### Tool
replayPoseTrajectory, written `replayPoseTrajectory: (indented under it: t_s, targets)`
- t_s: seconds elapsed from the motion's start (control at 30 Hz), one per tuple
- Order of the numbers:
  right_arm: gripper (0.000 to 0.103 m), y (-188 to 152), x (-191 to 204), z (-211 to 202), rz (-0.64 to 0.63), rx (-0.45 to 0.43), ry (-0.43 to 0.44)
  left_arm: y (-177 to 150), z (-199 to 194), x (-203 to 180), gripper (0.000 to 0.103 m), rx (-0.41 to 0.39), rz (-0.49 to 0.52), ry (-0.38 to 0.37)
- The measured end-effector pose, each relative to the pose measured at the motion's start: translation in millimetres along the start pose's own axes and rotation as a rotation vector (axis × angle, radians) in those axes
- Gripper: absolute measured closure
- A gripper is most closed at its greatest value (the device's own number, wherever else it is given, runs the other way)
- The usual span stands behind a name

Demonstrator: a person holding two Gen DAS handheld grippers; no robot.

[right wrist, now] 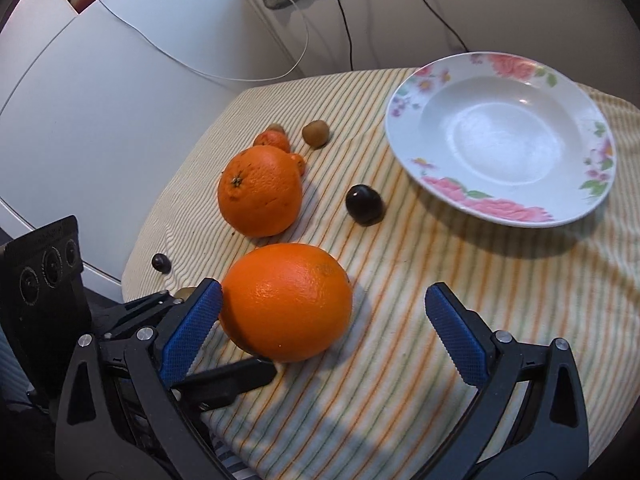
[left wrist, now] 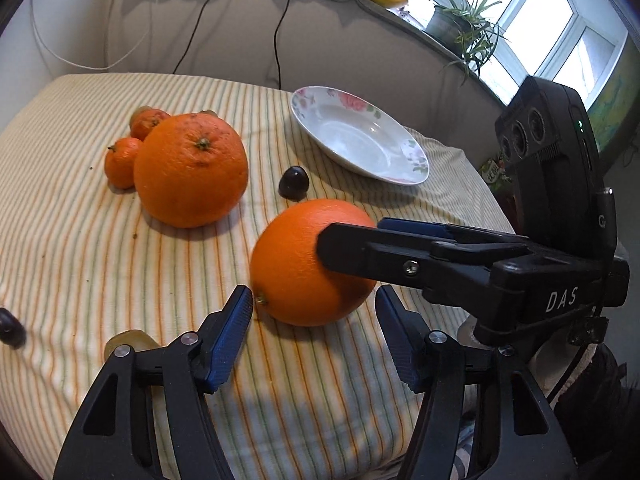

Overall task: Organize fruits
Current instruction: 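Grasp the smooth large orange with the right gripper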

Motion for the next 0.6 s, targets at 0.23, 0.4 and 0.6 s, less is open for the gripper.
replayPoseTrajectory:
  t_s: [0.23,0.4,0.6]
  targets:
    - [0.0,-2.1,3.8,12.8,0.012,0.05,0.057,2.7,-1.1,0.5,0.043,-0.007,0.003,0.005]
    - [0.015,-4.6,8.6,17.1,0.009,0.064,0.092,2.1,0.0,-1.6,0.043,-0.009,0.012,0.015]
    - [0.024,-5.8,18.0,16.5,-0.004,0.068,0.095,3.3,-0.7,-1.8,0.043,-0.008,0.007,0.015]
Point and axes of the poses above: each gripper's, at about its wrist camera, not at the fingertips, and z roughly the way its jaws point, x to its left, y to its top, the point moved 6 cm from there along z, roughly the way its jaws point, and after that the axes turned 1 degree about -y, right-handed, at the moved point
